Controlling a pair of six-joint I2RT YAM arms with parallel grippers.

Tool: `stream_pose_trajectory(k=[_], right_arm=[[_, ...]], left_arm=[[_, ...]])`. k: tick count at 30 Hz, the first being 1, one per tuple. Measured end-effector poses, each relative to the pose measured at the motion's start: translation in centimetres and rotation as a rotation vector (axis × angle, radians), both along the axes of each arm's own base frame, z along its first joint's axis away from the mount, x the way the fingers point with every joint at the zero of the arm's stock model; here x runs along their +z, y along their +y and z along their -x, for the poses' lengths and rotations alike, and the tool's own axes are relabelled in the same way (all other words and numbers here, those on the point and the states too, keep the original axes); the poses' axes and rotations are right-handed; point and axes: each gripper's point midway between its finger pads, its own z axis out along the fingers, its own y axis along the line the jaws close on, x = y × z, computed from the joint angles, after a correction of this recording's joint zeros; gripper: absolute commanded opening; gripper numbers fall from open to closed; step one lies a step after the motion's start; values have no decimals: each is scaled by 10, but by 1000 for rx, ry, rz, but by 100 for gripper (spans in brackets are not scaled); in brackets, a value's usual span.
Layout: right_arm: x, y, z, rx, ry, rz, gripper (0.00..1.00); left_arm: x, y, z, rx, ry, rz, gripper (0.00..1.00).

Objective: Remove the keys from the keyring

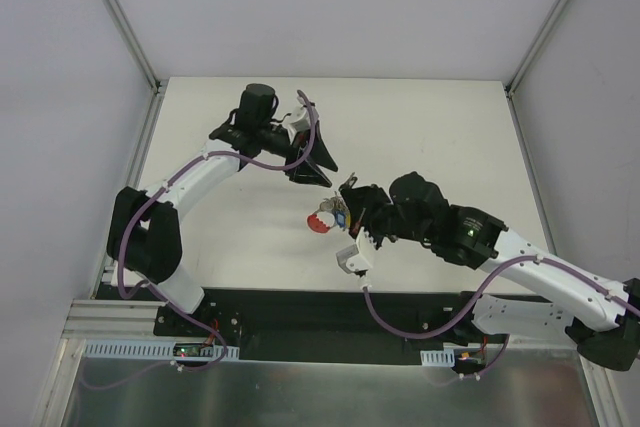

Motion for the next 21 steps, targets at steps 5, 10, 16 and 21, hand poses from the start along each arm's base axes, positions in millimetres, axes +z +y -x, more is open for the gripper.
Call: stream_pose_trajectory(k=[5,10,16,21], right_arm=[[6,-3,3,5,-8,-16,1],[8,-4,4,7,-10,-23,1],[9,-4,4,8,-11,-24,1],[8,-4,5,9,-9,-21,1]], left_arm=[[3,0,0,1,1,1,50],[15,1,8,-8,-30,16,49],[35,0,25,-37,-81,45,48],[38,-3,33,-61,-79,49,48]])
